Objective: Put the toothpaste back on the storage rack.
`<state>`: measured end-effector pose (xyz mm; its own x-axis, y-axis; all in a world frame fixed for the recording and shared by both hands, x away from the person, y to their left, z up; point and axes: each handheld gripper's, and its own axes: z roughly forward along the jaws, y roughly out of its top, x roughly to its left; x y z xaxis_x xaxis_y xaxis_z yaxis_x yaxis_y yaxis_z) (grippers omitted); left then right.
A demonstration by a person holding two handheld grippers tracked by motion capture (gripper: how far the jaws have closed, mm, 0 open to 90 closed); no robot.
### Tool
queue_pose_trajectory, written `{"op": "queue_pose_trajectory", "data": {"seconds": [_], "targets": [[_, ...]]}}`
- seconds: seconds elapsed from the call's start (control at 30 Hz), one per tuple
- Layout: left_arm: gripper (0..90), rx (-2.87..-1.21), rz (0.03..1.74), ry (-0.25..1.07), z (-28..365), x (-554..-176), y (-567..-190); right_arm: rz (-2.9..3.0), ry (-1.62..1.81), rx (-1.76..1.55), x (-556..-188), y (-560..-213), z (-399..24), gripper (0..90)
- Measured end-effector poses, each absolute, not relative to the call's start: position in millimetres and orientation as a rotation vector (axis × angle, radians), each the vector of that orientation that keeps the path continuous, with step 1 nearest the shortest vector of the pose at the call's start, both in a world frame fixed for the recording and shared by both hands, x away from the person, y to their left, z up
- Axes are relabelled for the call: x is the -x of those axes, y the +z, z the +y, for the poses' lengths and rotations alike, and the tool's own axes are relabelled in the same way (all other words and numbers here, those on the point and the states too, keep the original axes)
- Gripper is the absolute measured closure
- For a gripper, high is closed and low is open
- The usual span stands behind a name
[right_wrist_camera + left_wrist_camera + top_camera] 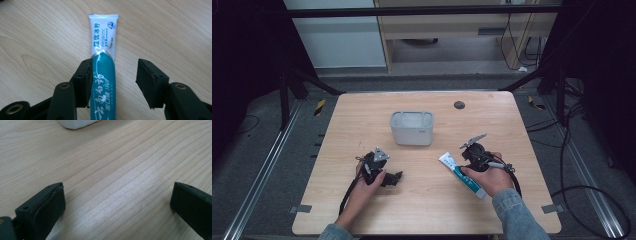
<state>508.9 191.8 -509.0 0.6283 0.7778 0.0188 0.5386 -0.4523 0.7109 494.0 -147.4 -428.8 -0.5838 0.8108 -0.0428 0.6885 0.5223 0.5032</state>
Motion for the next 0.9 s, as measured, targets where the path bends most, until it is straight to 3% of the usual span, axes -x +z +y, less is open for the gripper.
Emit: {"op": "queue_pose_trajectory", "data": {"seconds": [0.33, 0.9], "targets": [[0.0, -2.167, 1.029, 0.454, 191.9, -511.0, -508.9, 2.530, 0.574, -1.294, -508.9, -431.8, -140.0, 54.7], [0.0, -2.166, 1.029, 0.454, 191.9, -511.3, -508.9, 2.597, 0.517, -1.316, -526.7, -452.1, -116.2, 47.6]]}}
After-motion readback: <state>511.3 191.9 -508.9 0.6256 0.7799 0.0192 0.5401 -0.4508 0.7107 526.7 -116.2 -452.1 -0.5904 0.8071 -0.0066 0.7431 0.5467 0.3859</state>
